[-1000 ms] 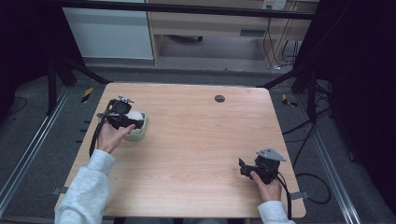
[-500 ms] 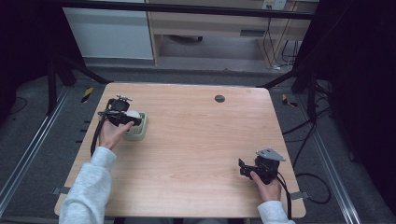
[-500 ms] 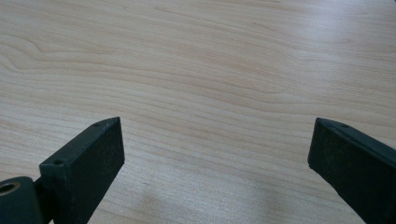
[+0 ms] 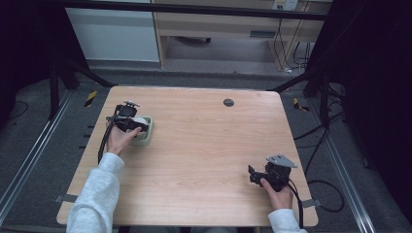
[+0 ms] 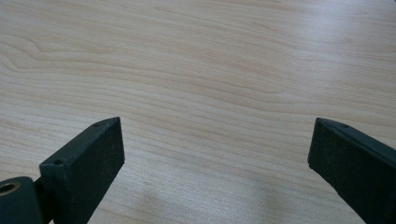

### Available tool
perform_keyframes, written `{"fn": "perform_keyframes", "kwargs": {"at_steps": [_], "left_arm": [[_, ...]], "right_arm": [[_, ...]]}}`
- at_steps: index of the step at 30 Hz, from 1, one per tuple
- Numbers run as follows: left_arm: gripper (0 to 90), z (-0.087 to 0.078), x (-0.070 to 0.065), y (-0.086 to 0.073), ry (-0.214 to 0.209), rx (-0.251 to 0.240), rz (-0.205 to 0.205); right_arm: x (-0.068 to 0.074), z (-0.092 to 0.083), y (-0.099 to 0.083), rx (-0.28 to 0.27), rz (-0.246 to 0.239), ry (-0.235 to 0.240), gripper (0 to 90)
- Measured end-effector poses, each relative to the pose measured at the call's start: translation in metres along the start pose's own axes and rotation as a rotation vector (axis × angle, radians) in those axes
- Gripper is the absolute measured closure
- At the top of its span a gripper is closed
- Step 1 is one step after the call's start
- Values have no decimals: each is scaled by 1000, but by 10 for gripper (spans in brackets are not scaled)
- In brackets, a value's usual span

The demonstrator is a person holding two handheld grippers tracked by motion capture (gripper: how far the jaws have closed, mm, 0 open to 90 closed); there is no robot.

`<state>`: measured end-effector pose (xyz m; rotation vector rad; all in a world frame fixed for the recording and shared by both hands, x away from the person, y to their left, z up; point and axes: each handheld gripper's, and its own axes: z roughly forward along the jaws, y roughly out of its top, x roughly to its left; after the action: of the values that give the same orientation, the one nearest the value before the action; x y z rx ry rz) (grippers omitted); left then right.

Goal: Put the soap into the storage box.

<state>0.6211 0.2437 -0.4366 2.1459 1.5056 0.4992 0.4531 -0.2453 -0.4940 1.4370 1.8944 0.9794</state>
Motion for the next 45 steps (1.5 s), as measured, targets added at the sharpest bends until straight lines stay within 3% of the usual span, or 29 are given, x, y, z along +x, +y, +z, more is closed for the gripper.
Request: {"fn": "perform_keyframes", "kwargs": {"at_steps": [10,27,41,45], "left_arm": [[242,8,3,-8,-1,17,-21],[242,11,2,-9,-3,37,-15],[240,13,0,-9,-9,36,-15],[238,10,2,-9,-14,15,-37]], "right_arm": [[0,0,0,3,-1,1,41],[0,0,0,4,0,1,40],[1,0,0,3,0,5,40],[0,0,0,5,-6,4,40]]}}
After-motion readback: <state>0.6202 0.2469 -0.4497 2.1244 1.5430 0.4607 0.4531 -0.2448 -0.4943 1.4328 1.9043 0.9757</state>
